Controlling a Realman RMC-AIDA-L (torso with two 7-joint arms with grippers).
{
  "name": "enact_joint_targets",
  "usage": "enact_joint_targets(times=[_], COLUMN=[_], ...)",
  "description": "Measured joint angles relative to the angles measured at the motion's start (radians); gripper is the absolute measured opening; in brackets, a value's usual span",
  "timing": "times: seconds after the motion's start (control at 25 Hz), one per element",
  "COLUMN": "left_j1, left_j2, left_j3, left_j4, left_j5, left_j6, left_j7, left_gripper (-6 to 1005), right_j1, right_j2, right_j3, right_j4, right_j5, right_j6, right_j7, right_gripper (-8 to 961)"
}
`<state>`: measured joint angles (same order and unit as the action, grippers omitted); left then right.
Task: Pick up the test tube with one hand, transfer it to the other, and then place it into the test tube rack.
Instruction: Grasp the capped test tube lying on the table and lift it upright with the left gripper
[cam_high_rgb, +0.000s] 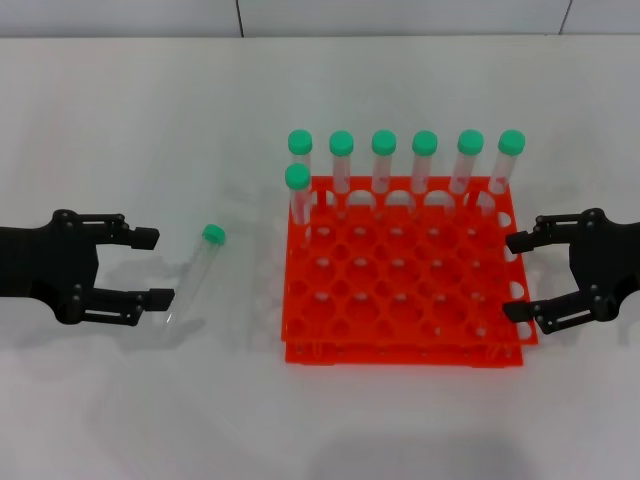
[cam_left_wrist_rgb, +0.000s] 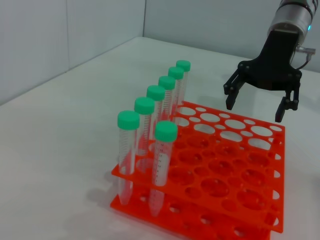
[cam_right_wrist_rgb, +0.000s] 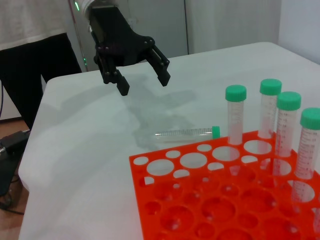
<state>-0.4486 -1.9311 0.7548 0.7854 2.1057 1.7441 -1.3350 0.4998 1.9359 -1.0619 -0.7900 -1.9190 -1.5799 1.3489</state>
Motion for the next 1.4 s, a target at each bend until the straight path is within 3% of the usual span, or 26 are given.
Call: enact_joint_targets(times=[1.08,1.4], left_j1=[-0.006,-0.008], left_j2=[-0.002,-0.044], left_j3=[0.007,0.024], left_j4=[0.009,0.163], left_j5=[0.008,0.115], left_j6=[-0.002,0.025], left_j7=[-0.063,-0.301], left_gripper=[778,776], right_j1=[0.002,0.000], right_j2=[0.002,0.002], right_j3=[-0.001,-0.001], right_j4=[0.000,0.000], right_j5=[0.000,0.000], right_j6=[0.003,0.004], right_j7=[-0.001,-0.007], right_gripper=[856,856])
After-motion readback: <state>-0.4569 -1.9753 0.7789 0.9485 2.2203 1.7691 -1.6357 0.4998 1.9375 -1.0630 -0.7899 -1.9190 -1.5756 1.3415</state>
